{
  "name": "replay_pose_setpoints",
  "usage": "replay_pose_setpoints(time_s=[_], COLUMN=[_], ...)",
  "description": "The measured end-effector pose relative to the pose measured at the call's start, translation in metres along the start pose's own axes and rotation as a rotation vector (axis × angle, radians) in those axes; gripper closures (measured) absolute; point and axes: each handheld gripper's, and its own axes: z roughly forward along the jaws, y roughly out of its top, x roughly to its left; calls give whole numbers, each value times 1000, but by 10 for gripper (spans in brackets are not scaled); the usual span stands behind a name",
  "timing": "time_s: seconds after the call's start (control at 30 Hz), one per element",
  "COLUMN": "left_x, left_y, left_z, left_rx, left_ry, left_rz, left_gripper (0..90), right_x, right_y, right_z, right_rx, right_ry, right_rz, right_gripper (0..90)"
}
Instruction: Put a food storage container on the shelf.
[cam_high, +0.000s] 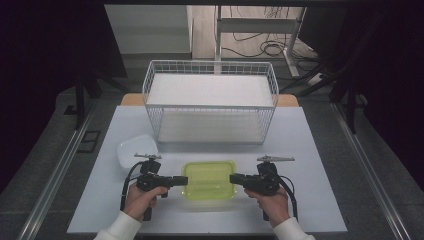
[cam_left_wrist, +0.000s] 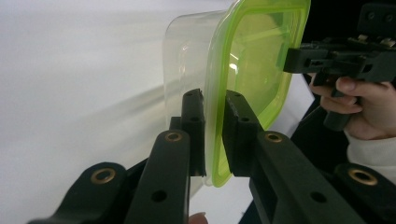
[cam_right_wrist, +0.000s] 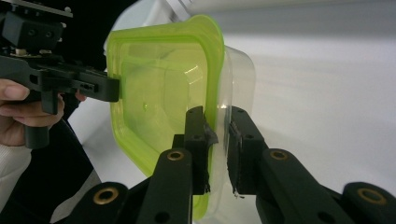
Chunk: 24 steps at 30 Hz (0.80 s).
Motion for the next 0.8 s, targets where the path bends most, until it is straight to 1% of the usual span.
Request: replay_pose_setpoints(time_s=[0.17, 0.2, 0.27, 0.47, 0.57, 0.67, 0.8], left_x=[-10, -11, -13, -16, -18, -18, -17], left_y=[3, 4, 4, 4, 6, 8, 9], left_z=[-9, -10, -12, -13, -14, -14, -13], left_rx=[-26, -30, -34, -38, -42, -40, -36], left_ry=[0, 0, -7, 0, 4, -5, 3], left_rz=[32, 39, 45, 56, 64, 59, 55], left_gripper=[800, 800, 800, 800, 800, 800, 800], right_x=[11, 14, 16, 22, 23, 24, 24], right_y=[7, 8, 9, 12, 13, 14, 16], right_z=[-9, -11, -13, -17, -18, -19, -19], right_rx=[-38, -49, -52, -62, -64, -69, -68], right_ry=[1, -3, -5, -20, -21, -21, -29], right_rz=[-60, -79, -83, -116, -117, -122, -127], right_gripper=[788, 788, 788, 788, 788, 787, 787])
